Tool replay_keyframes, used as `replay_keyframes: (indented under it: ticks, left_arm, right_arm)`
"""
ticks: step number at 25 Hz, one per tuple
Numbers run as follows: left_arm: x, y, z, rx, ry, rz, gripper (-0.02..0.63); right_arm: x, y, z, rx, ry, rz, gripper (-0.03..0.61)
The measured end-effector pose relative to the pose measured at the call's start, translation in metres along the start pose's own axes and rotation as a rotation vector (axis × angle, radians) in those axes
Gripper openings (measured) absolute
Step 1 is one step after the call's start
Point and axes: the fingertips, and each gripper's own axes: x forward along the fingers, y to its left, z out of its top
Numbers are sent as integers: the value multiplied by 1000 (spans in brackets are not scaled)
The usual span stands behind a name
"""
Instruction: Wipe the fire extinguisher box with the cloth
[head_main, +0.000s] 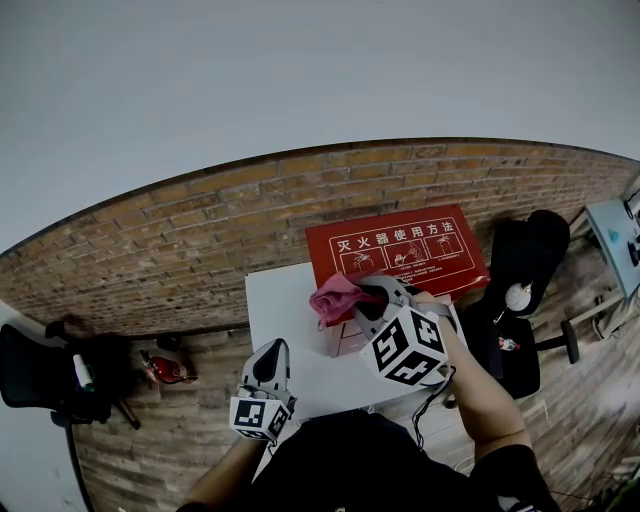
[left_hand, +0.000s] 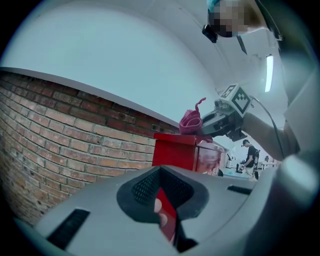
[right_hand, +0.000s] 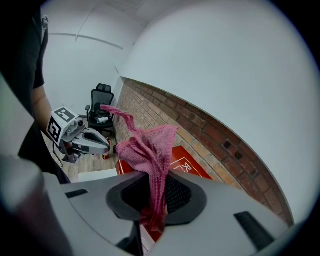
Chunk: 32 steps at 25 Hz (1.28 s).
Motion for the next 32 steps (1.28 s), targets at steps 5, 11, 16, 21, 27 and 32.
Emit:
replay_keyframes:
  ticks: [5,11,16,21,27,32]
  left_arm:
    - [4,-5,1,-9,4,0,34]
    - [10,-9,-3,4,11,-6,34]
    - [14,-11,-3,8,12,-4,34]
    - [19,-14,-3,13,14,-7,34]
    - [26,-20,-5,13,27,-16,34]
    - [31,-25,-6,11,27,-23,34]
  right_arm:
    - [-4,-8,-9,11,9,-11,69]
    - [-8,-19,-21,38,9,-26,69]
    - [-12,-28,-31,53,17,-38,69]
    - [-18,-37,-42,68,27,-56,69]
    - [-26,-49,-57,90,38,-81,69]
    - [-32,-55,-66,105,41,-93,69]
